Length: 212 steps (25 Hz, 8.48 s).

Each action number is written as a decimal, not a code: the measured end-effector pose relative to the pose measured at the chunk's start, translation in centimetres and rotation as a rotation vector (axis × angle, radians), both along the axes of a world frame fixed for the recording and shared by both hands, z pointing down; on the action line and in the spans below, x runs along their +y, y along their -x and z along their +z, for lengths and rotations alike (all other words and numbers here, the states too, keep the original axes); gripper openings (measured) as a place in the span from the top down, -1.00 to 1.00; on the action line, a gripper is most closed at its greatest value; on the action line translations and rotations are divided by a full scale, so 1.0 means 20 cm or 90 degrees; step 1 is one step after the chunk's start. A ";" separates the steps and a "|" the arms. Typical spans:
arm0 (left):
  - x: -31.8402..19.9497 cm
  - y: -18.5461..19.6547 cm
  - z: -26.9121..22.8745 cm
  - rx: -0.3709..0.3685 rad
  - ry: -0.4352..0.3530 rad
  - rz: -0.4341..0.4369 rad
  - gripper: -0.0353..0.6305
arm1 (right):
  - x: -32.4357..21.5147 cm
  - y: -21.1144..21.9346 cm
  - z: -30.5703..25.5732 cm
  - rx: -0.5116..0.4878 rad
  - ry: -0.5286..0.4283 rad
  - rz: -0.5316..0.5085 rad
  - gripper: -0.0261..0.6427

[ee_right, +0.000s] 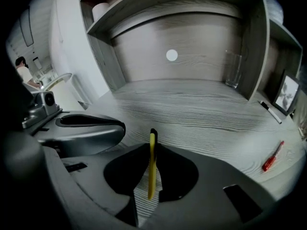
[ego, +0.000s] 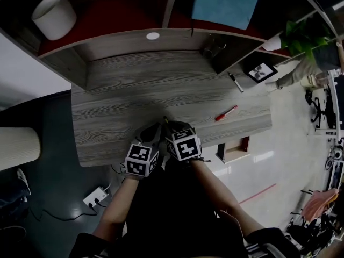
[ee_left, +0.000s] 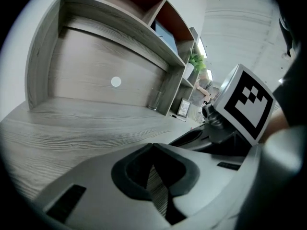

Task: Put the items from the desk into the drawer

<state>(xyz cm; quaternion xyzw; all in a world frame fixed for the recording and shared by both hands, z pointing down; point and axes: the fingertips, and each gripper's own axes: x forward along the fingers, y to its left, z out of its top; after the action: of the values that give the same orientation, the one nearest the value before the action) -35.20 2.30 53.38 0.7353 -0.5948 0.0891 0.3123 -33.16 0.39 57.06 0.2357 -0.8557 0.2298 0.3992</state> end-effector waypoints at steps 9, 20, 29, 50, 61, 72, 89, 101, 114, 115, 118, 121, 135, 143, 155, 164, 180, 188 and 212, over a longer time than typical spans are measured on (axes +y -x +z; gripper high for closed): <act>-0.09 -0.24 -0.04 -0.008 -0.007 0.094 0.89 | -0.14 -0.28 -0.06 -0.034 -0.013 0.132 0.74; -0.20 -0.68 -0.10 -0.009 -0.011 0.195 0.89 | -0.22 -0.79 -0.15 -0.034 -0.034 0.248 0.74; -0.23 -1.13 -0.12 -0.019 -0.009 0.276 0.89 | -0.24 -1.23 -0.18 -0.045 -0.027 0.318 0.74; -0.22 -1.90 0.01 -0.029 0.002 0.363 0.89 | -0.26 -2.03 -0.03 -0.130 -0.004 0.501 0.74; -0.26 -2.09 0.22 -0.032 0.025 0.400 0.89 | -0.34 -2.25 0.22 -0.158 0.068 0.576 0.74; -0.31 -2.08 0.34 -0.032 0.048 0.369 0.89 | -0.48 -2.28 0.45 -0.181 0.125 0.643 0.74; -0.28 -2.04 0.41 -0.032 0.068 0.351 0.89 | -0.52 -2.26 0.57 -0.209 0.162 0.680 0.63; -0.27 -2.08 0.37 -0.020 0.063 0.379 0.89 | -0.44 -2.27 0.52 -0.249 0.189 0.676 0.50; -0.26 -2.12 0.10 0.001 0.014 0.360 0.89 | -0.32 -2.38 0.12 -0.322 0.120 0.653 0.94; -0.26 -2.12 0.08 0.001 0.011 0.357 0.89 | -0.31 -2.38 0.09 -0.327 0.114 0.644 0.94; -0.26 -2.12 0.02 0.003 0.004 0.348 0.89 | -0.31 -2.37 0.00 -0.337 0.086 0.618 0.94; -0.26 -2.10 -0.04 0.007 -0.008 0.343 0.89 | -0.31 -2.33 -0.12 -0.363 0.066 0.601 0.95; -0.30 -1.87 -0.27 0.021 -0.065 0.230 0.89 | -0.34 -2.11 -0.48 -0.399 -0.060 0.488 0.95; -0.29 -1.83 -0.29 0.026 -0.073 0.213 0.89 | -0.32 -2.11 -0.48 -0.379 -0.069 0.480 0.95; -0.26 -1.79 -0.26 0.018 -0.057 0.181 0.89 | -0.30 -2.07 -0.46 -0.386 -0.051 0.450 0.95; -0.29 -1.56 -0.24 0.003 -0.045 0.102 0.89 | -0.39 -1.86 -0.45 -0.360 -0.041 0.347 0.95; -0.35 -1.23 -0.24 -0.020 -0.029 0.047 0.89 | -0.56 -1.56 -0.33 -0.327 0.033 0.403 0.92; -0.55 -1.06 -0.23 -0.045 -0.019 0.108 0.89 | -0.65 -1.39 -0.22 -0.319 0.084 0.531 0.79; -0.79 -0.75 -0.11 -0.025 0.018 0.214 0.89 | -0.79 -1.25 0.06 -0.024 0.008 0.782 0.54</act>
<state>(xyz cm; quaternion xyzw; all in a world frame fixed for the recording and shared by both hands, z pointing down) -20.11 -13.48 51.27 0.8182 -0.4680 0.1625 0.2917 -8.20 -15.40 58.35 0.6792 -0.5689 0.4274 0.1798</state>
